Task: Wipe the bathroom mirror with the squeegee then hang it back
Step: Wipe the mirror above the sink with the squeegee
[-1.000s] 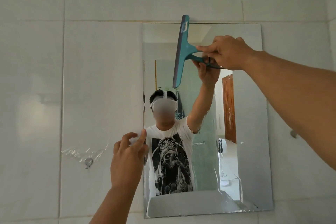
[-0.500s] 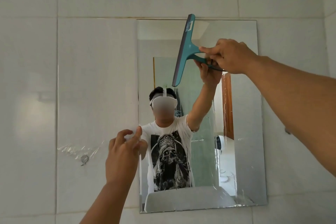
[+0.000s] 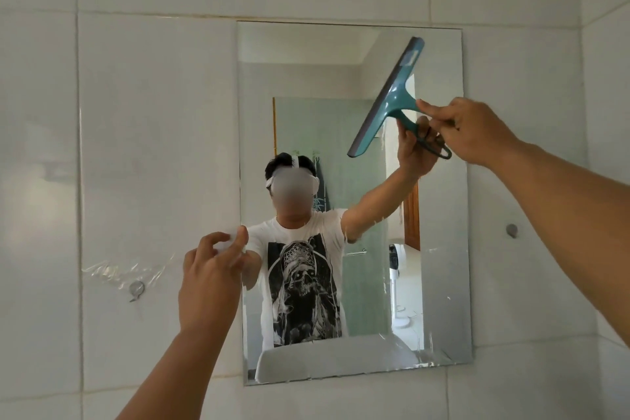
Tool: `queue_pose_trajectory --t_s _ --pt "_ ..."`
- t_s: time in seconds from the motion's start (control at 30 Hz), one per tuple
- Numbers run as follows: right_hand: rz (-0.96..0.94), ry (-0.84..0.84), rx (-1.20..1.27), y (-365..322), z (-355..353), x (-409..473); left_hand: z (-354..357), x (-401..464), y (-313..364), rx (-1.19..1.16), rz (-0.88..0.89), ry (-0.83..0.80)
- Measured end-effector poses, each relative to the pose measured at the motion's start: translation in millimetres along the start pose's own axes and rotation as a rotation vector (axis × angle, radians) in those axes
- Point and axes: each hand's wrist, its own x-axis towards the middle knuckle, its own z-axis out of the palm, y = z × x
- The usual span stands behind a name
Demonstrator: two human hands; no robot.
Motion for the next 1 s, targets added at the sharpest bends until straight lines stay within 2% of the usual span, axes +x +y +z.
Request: queue_pose_trajectory --t_s 0.17,0.43,0.73,1.0 --pt "0.165 0.047 0.11 13.4 16.1 -45.7 -0.6 -1.0 3.2 -0.001 0.006 0.016" --pt "0.367 0.149 0.282 -16.1 50.1 -79.7 -3.2 0.2 5.3 -0.004 0.011 -0.003" --pt "0.593 0.204 0.348 -80.7 77.0 -98.5 -9.6 -1.6 12.8 -0.041 -0.01 -0.012" --pt "0.731 0.251 0.579 -155.0 93.5 -98.5 -18.0 -3.8 19.8 -0.044 -0.025 -0.012"
